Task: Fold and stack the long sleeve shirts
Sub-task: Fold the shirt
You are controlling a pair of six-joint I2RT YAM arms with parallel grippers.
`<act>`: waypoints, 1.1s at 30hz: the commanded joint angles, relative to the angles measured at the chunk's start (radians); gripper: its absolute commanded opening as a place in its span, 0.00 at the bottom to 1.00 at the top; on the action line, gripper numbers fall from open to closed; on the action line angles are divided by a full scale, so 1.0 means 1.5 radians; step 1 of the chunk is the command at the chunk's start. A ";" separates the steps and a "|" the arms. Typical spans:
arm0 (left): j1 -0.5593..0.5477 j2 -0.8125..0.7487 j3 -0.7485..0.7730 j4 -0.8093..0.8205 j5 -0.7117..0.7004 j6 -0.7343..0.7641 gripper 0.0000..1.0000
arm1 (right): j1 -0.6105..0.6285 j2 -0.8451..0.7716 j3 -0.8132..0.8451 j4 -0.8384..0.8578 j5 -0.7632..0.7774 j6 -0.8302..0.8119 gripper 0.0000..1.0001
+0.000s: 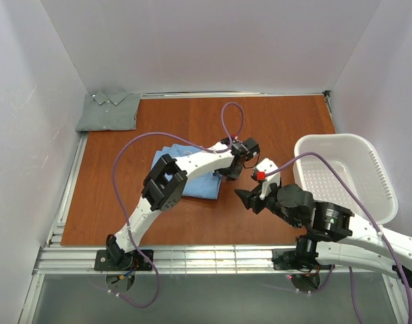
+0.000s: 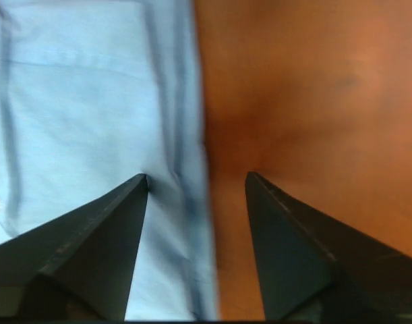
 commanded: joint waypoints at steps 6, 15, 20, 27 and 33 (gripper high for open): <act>0.010 -0.223 -0.069 0.244 0.189 -0.028 0.66 | -0.002 -0.040 -0.013 0.007 0.007 0.053 0.95; 0.226 -0.438 -0.287 0.321 0.281 -0.034 0.66 | -0.026 0.131 0.023 0.029 -0.059 0.214 0.94; 0.329 -0.566 -0.471 0.358 0.324 -0.015 0.65 | -0.179 0.234 0.052 0.071 -0.210 0.280 0.82; 0.492 -0.537 -0.498 0.412 0.401 0.041 0.61 | -0.347 0.376 0.099 0.157 -0.341 0.306 0.68; 0.519 -0.380 -0.361 0.426 0.446 0.065 0.44 | -0.407 0.526 0.173 0.207 -0.394 0.309 0.51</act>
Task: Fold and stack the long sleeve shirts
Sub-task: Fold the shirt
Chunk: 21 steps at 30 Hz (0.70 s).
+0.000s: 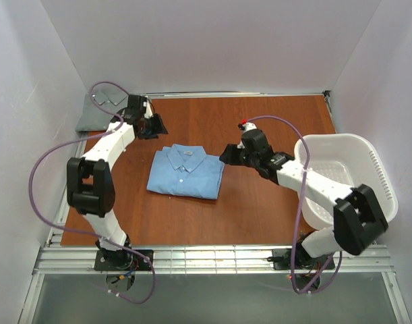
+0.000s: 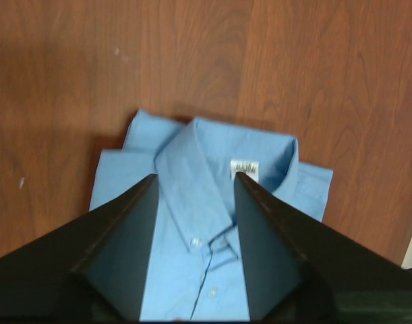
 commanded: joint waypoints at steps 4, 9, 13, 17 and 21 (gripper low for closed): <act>0.005 0.139 0.137 0.023 0.086 0.033 0.34 | -0.036 0.121 0.078 0.084 -0.079 0.021 0.47; 0.005 0.210 0.172 0.015 0.092 0.038 0.29 | -0.051 0.206 0.107 0.113 -0.089 0.027 0.43; 0.005 0.230 0.169 0.020 0.091 0.042 0.26 | -0.066 0.245 0.124 0.127 -0.097 0.025 0.43; 0.006 0.232 0.146 0.022 0.083 0.043 0.25 | -0.071 0.274 0.134 0.129 -0.115 0.018 0.41; 0.006 0.222 0.119 0.025 0.066 0.041 0.25 | -0.073 0.292 0.138 0.129 -0.119 0.013 0.41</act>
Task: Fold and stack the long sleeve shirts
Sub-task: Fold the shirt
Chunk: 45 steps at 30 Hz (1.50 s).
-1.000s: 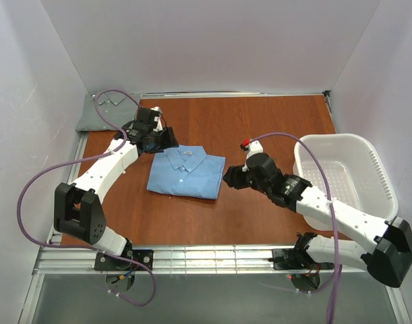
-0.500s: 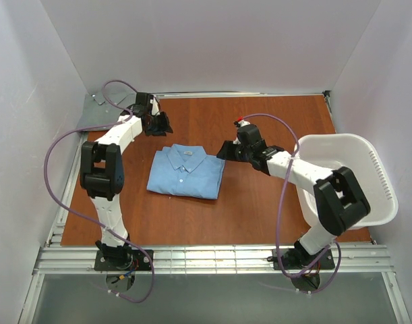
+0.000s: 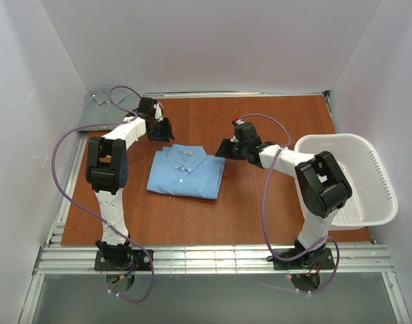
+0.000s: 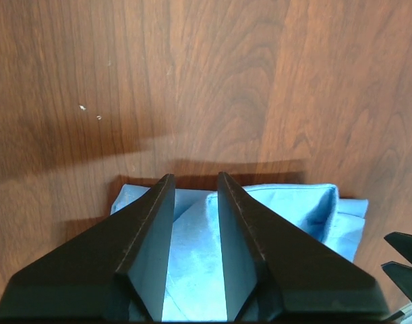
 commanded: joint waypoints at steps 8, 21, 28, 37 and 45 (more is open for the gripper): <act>0.005 -0.045 -0.053 0.010 -0.033 0.008 0.25 | -0.006 0.054 0.047 0.031 -0.030 -0.009 0.41; 0.008 -0.128 -0.072 0.011 -0.058 0.010 0.26 | -0.006 0.072 0.057 0.037 -0.043 -0.024 0.41; 0.008 -0.120 -0.094 0.017 -0.056 0.009 0.27 | -0.006 0.073 0.047 0.036 -0.017 -0.015 0.41; 0.008 -0.078 -0.084 0.018 -0.044 0.008 0.25 | -0.008 0.087 0.034 0.037 -0.023 -0.014 0.41; 0.008 -0.049 -0.098 0.032 -0.036 0.000 0.24 | -0.008 0.099 0.034 0.037 -0.030 -0.013 0.38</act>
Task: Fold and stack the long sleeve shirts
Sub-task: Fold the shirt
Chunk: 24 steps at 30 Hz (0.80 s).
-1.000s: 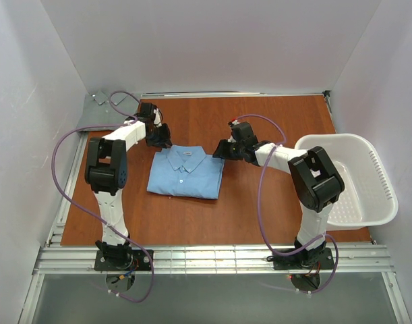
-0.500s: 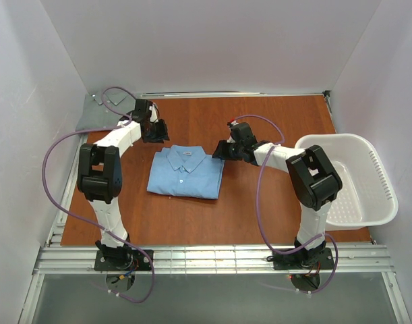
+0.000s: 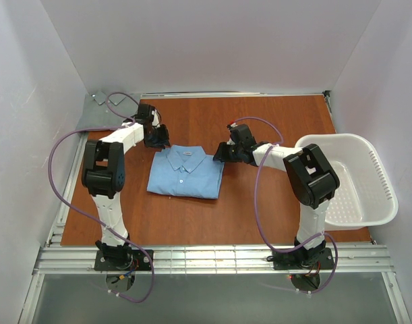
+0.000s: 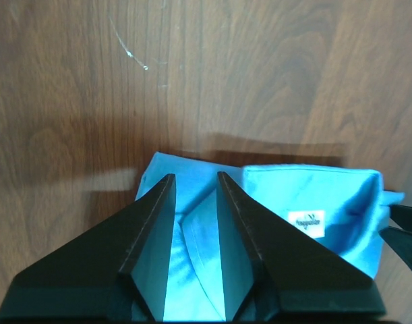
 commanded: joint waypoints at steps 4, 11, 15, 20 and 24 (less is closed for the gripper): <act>0.004 0.018 -0.016 0.022 0.014 -0.008 0.22 | -0.003 0.008 -0.002 0.020 -0.003 0.001 0.37; 0.004 0.023 -0.037 0.032 0.008 -0.020 0.20 | -0.005 0.004 -0.004 0.019 0.003 0.003 0.25; 0.004 0.023 -0.045 0.034 0.004 -0.021 0.20 | -0.007 0.000 -0.010 0.019 -0.001 0.002 0.32; 0.005 0.023 -0.048 0.035 0.003 -0.022 0.19 | -0.008 0.003 -0.008 0.020 -0.020 -0.008 0.20; 0.007 0.023 -0.050 0.035 -0.002 -0.021 0.19 | -0.008 -0.019 -0.014 0.019 -0.006 -0.016 0.01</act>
